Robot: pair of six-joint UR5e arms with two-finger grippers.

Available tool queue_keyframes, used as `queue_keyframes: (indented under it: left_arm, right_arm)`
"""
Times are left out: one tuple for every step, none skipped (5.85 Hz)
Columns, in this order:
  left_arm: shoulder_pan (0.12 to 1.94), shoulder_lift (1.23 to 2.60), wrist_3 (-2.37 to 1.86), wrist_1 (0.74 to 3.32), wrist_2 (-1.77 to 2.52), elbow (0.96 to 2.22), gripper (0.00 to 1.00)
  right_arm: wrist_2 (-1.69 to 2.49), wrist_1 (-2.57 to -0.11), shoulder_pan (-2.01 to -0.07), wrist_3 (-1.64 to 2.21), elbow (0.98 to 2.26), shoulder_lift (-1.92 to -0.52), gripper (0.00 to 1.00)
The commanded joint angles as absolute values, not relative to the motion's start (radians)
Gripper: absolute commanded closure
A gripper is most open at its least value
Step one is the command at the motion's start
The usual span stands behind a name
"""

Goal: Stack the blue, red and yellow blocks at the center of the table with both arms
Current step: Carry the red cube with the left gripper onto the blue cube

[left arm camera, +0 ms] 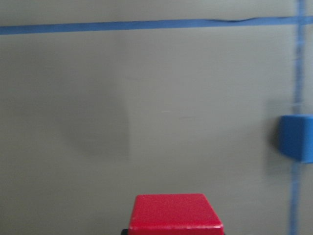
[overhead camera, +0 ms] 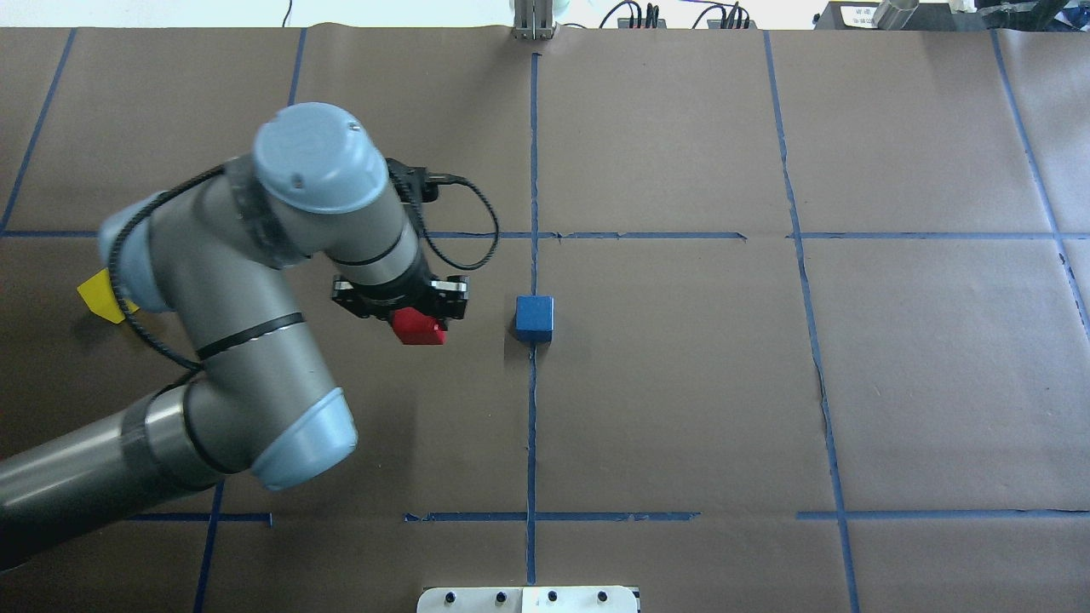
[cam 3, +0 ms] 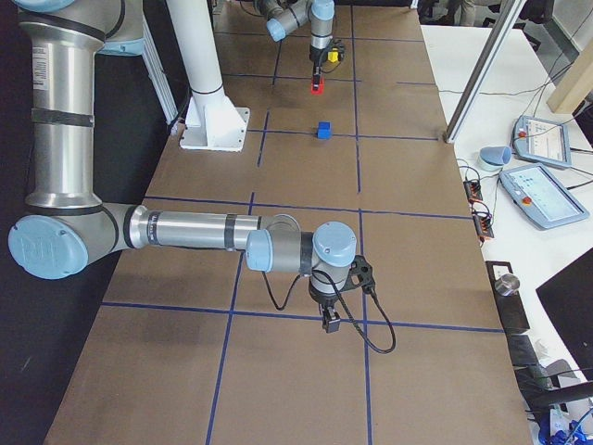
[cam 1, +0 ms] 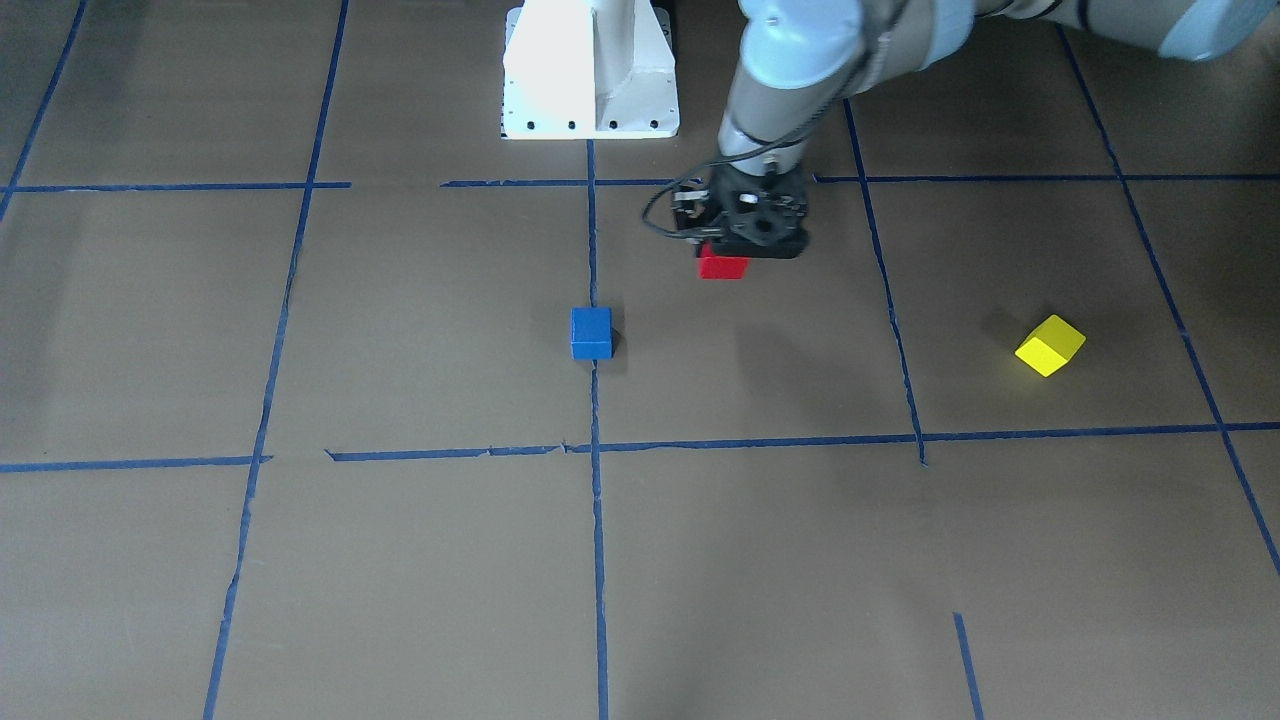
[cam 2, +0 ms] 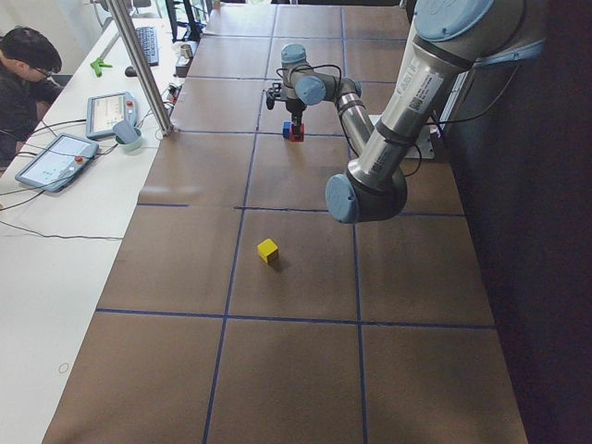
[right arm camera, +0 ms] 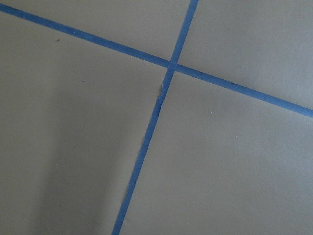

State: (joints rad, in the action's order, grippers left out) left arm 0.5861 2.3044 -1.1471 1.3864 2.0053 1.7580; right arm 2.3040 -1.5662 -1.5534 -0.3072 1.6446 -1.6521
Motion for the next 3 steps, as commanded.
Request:
queue_keyframes:
  left_arm:
    - [0.548,2.489,-1.257,1.482,1.985,1.503,0.93]
    - [0.537,2.493,-1.276,1.553,1.965,1.458,0.92]
    - [0.534,2.497,-1.276,1.554,1.965,1.45,0.92]
  right_arm:
    - [2.304,-1.566,-1.554,-0.307,1.644,-1.652,0.0]
    - [2.304,-1.566,-1.554,-0.307,1.644,-1.652,0.0]
    - [2.304,-1.566,-1.554,-0.307,1.644,-1.652,0.0]
